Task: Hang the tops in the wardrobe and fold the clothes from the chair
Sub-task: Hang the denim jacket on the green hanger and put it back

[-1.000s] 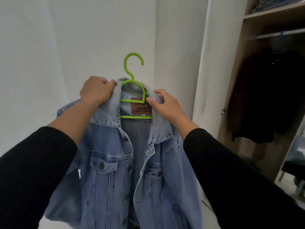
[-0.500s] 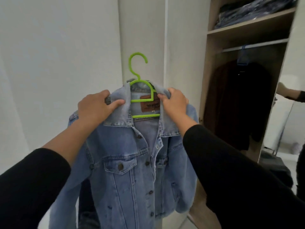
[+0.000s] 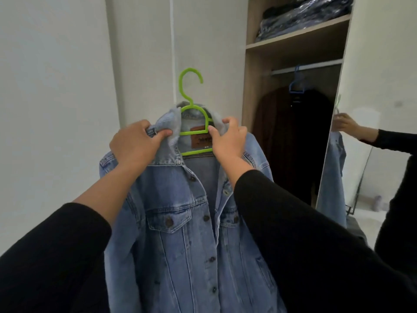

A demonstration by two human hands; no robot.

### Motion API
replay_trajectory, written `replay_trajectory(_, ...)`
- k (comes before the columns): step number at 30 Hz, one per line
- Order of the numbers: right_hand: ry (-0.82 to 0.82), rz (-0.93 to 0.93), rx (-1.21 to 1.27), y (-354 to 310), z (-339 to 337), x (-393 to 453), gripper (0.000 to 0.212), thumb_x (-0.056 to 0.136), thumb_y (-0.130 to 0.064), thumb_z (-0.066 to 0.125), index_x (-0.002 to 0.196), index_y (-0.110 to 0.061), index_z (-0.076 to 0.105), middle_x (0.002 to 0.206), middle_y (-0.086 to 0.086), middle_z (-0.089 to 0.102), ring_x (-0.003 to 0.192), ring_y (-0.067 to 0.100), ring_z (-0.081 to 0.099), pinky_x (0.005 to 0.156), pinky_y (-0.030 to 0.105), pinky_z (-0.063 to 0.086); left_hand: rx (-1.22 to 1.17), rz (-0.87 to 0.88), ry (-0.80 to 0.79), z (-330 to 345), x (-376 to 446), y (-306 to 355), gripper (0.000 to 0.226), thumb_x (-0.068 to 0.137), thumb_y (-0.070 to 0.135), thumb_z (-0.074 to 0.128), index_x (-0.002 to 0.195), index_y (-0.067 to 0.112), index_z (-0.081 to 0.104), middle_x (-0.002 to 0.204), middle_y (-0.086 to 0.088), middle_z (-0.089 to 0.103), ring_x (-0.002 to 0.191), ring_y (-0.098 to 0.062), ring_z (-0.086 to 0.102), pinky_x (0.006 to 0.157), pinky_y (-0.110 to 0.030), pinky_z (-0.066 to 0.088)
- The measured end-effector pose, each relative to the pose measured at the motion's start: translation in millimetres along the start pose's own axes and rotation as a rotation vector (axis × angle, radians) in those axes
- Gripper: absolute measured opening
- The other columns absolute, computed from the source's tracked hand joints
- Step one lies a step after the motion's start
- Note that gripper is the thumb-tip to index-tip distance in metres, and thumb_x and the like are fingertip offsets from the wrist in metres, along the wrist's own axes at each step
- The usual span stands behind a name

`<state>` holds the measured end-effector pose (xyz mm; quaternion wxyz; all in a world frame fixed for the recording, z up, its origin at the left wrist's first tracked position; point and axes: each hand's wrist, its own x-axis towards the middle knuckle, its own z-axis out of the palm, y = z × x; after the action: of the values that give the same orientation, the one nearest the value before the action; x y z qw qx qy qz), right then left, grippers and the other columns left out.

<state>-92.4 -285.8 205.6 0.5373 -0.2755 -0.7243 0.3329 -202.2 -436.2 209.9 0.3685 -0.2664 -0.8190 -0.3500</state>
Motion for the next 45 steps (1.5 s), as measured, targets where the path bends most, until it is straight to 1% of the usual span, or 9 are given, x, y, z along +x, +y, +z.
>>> replay_trajectory(6, 0.078, -0.087, -0.047, 6.1, -7.6, 30.1, 0.028, 0.086, -0.037, 0.063, 0.11, -0.027, 0.053, 0.105, 0.0, 0.032, 0.103, 0.027, 0.047, 0.089, 0.039, 0.045, -0.048, 0.015, -0.007, 32.5, 14.1, 38.0, 0.059, 0.074, 0.072, 0.053, 0.066, 0.014, 0.052, 0.058, -0.001, 0.047, 0.065, -0.028, 0.049, 0.056, -0.031, 0.036)
replay_trajectory(12, 0.111, -0.104, -0.25, 14.8, -7.7, 81.2, 0.035, 0.087, -0.042, 0.059, 0.122, -0.037, 0.052, 0.124, 0.003, 0.043, 0.116, 0.025, 0.039, 0.096, 0.045, 0.036, -0.096, 0.07, -0.024, 90.9, 37.1, 69.6, 0.056, 0.073, 0.073, 0.055, 0.068, 0.017, 0.051, 0.072, -0.008, 0.06, 0.078, -0.034, 0.06, 0.058, -0.031, 0.033)
replay_trajectory(18, 0.153, -0.091, -0.406, 45.1, 1.9, 154.1, 0.027, 0.09, -0.041, 0.057, 0.113, -0.029, 0.065, 0.12, 0.008, 0.05, 0.117, 0.029, 0.046, 0.094, 0.042, 0.039, -0.146, 0.162, -0.049, 162.8, 76.0, 93.8, 0.053, 0.073, 0.069, 0.057, 0.07, 0.016, 0.055, 0.071, -0.008, 0.06, 0.077, -0.033, 0.06, 0.057, -0.03, 0.031)
replay_trajectory(22, 0.141, -0.107, -0.414, 69.5, 10.5, 199.5, 0.023, 0.093, -0.037, 0.053, 0.109, -0.025, 0.063, 0.112, 0.009, 0.065, 0.107, 0.031, 0.056, 0.075, 0.032, 0.037, -0.23, 0.244, -0.137, 206.7, 112.4, 108.8, 0.055, 0.075, 0.068, 0.057, 0.065, 0.014, 0.05, 0.058, -0.001, 0.046, 0.071, -0.031, 0.058, 0.056, -0.03, 0.031)
replay_trajectory(27, 0.291, -0.068, -0.456, 97.5, 2.1, 248.0, 0.021, 0.093, -0.036, 0.052, 0.106, -0.023, 0.063, 0.105, 0.008, 0.068, 0.102, 0.031, 0.059, 0.072, 0.031, 0.037, -0.209, 0.566, -0.274, 245.8, 156.3, 129.6, 0.045, 0.086, 0.061, 0.046, 0.082, 0.016, 0.052, 0.094, -0.017, 0.065, 0.091, -0.037, 0.06, 0.064, -0.031, 0.034)
replay_trajectory(34, 0.382, 0.03, -0.484, 137.3, -22.2, 315.0, 0.029, 0.096, -0.031, 0.051, 0.12, -0.019, 0.062, 0.118, 0.009, 0.064, 0.114, 0.028, 0.054, 0.078, 0.027, 0.037, -0.323, 0.559, -0.284, 307.5, 171.9, 168.9, 0.043, 0.098, 0.045, 0.034, 0.094, 0.011, 0.058, 0.097, -0.02, 0.064, 0.09, -0.036, 0.058, 0.064, -0.032, 0.035)
replay_trajectory(38, 0.407, 0.038, -0.369, 156.5, -28.5, 356.9, 0.032, 0.096, -0.024, 0.05, 0.126, -0.014, 0.054, 0.122, 0.011, 0.062, 0.118, 0.028, 0.052, 0.085, 0.027, 0.036, -0.371, 0.479, -0.157, 340.5, 178.5, 215.9, 0.039, 0.097, 0.044, 0.038, 0.096, 0.011, 0.06, 0.097, -0.021, 0.066, 0.092, -0.04, 0.059, 0.064, -0.033, 0.032)
replay_trajectory(41, 0.499, 0.105, -0.068, 166.2, -32.8, 392.9, 0.034, 0.095, -0.021, 0.05, 0.125, -0.006, 0.043, 0.125, 0.014, 0.059, 0.117, 0.03, 0.053, 0.081, 0.026, 0.037, -0.418, 0.42, -0.096, 361.6, 187.3, 254.3, 0.038, 0.096, 0.043, 0.041, 0.099, 0.012, 0.062, 0.099, -0.021, 0.066, 0.093, -0.041, 0.059, 0.066, -0.034, 0.035)
replay_trajectory(45, 0.517, 0.22, 0.077, 167.0, -40.2, 442.4, 0.057, 0.089, -0.047, 0.055, 0.123, -0.002, 0.052, 0.123, 0.013, 0.06, 0.115, 0.031, 0.056, 0.096, 0.034, 0.044, -0.498, 0.379, -0.063, 392.9, 207.0, 302.8, 0.034, 0.093, 0.044, 0.045, 0.096, 0.014, 0.064, 0.098, -0.019, 0.066, 0.094, -0.041, 0.059, 0.066, -0.034, 0.038)
